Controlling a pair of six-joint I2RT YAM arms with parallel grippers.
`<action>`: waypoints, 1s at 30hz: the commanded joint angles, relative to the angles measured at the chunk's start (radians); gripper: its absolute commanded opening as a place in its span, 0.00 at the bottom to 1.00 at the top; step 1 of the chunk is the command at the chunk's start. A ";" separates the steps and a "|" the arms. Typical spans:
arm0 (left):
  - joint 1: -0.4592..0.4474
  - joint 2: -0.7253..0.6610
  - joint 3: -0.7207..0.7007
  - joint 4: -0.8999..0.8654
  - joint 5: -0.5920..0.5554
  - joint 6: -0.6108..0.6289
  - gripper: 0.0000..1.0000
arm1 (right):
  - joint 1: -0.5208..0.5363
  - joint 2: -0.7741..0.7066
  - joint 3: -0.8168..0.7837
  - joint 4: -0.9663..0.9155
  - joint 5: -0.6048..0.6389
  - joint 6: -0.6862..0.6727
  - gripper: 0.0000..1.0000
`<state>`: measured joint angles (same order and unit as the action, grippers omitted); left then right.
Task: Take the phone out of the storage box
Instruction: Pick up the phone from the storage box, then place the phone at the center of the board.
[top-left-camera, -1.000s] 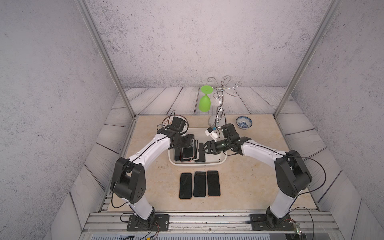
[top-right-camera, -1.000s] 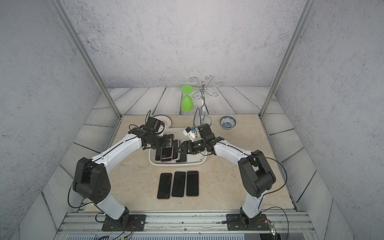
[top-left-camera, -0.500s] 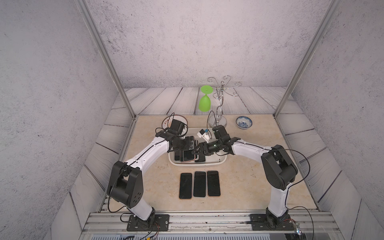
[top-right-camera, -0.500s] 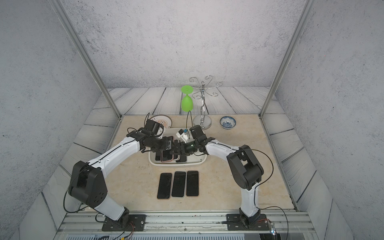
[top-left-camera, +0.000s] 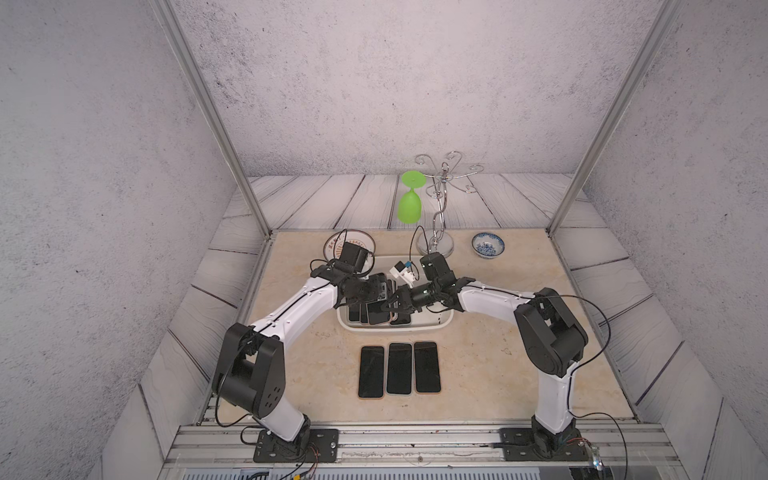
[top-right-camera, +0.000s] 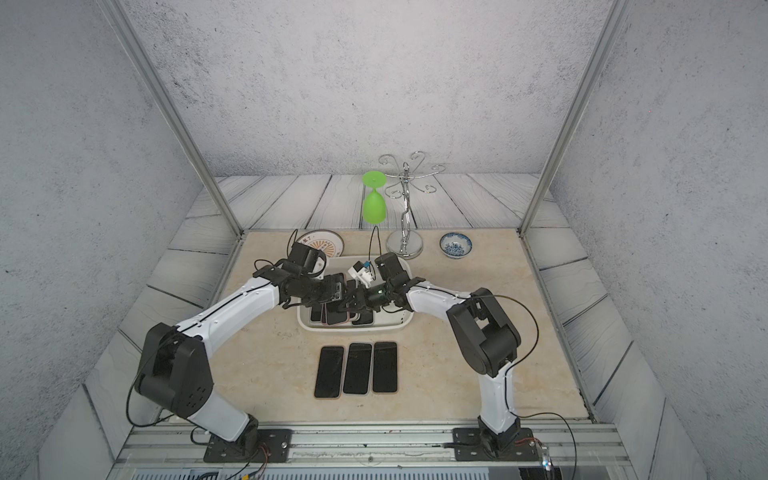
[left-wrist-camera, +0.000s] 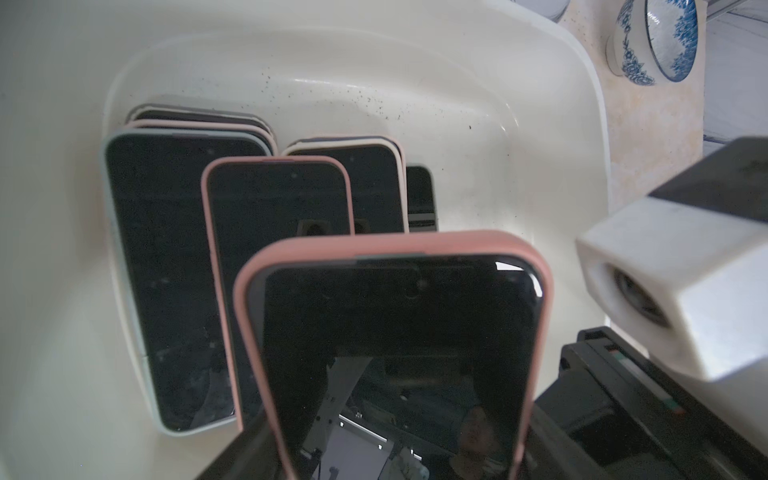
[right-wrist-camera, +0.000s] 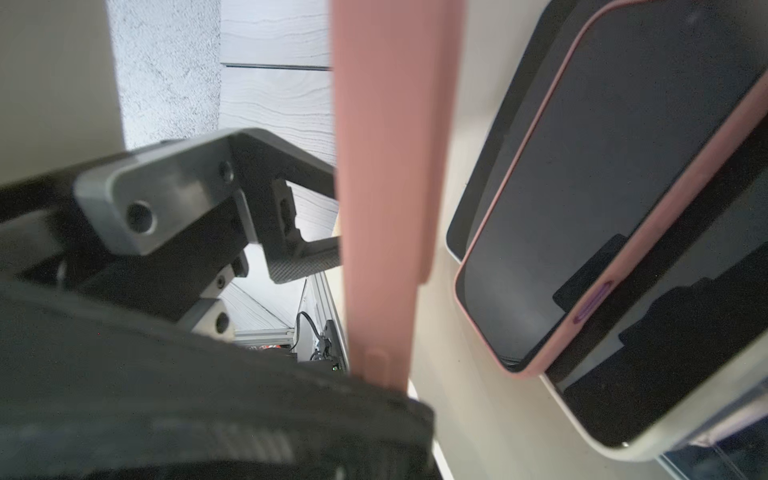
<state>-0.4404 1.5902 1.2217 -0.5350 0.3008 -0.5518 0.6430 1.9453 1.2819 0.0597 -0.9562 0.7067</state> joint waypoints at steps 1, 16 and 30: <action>-0.006 -0.047 0.017 0.020 0.116 -0.012 0.76 | 0.001 -0.062 -0.040 0.048 0.000 0.001 0.00; 0.108 -0.180 0.085 -0.047 0.067 0.031 0.98 | -0.150 -0.819 -0.560 -0.749 0.313 -0.202 0.00; 0.108 -0.067 0.049 0.001 0.054 0.044 0.98 | -0.191 -0.599 -0.695 -0.498 0.257 -0.231 0.00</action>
<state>-0.3340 1.5143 1.2720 -0.5407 0.3626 -0.5304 0.4503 1.2945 0.5911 -0.5510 -0.6525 0.5026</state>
